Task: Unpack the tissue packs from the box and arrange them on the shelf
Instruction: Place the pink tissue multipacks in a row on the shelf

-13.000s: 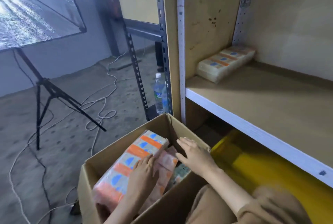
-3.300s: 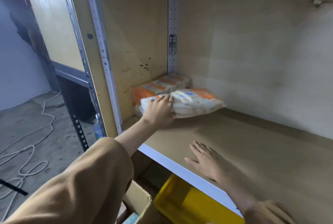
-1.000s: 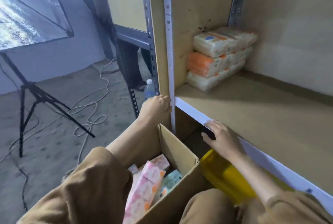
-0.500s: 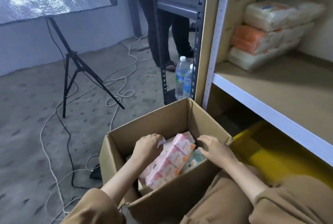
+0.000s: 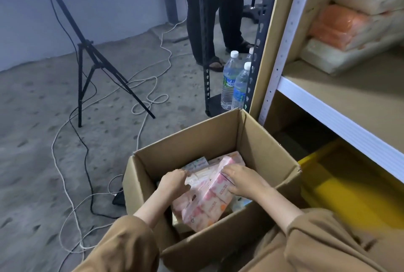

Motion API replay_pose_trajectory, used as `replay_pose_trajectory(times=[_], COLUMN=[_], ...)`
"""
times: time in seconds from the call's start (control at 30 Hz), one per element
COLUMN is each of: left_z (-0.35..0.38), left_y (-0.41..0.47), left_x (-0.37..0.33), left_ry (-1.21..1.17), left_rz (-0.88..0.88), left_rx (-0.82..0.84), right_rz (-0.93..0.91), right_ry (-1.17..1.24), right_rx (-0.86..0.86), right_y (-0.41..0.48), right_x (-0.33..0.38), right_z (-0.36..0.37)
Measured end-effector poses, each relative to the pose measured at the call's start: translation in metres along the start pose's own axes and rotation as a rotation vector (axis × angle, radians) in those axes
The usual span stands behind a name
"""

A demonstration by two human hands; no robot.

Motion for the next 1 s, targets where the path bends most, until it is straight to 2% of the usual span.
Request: replay_pose_trajectory(times=[0.17, 0.3, 0.37, 0.7, 1.0], left_z=[0.022, 0.035, 0.036, 0.040, 0.034], left_y=[0.025, 0.040, 0.048, 0.077, 0.070], left_x=[0.011, 0.011, 0.011, 0.020, 0.039], left_ry=[-0.090, -0.152, -0.144, -0.111, -0.071], left_rz=[-0.070, -0.080, -0.075, -0.108, -0.051], left_rx=[0.186, 0.226, 0.231, 0.369, 0.326], right_rz=[-0.119, -0.141, -0.151, -0.115, -0.228], right_ry=[-0.199, -0.379, -0.436, -0.423, -0.376], right_rx=[0.175, 0.411, 0.457, 0.500, 0.415], right_y=[0.036, 0.063, 0.077, 0.102, 0.090], right_x=[0.008, 0.015, 0.017, 0.012, 0.013], right_z=[0.007, 0.023, 0.032, 0.044, 0.024])
Point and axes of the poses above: each hand's wrist, its own y-axis towards the middle knuckle, its own z-axis out of the palm, x = y × z, the point moved 2 cm from there along y, towards the middle knuckle, and after that the axes turned 4 degrees about -y, right-handed, at the moved point
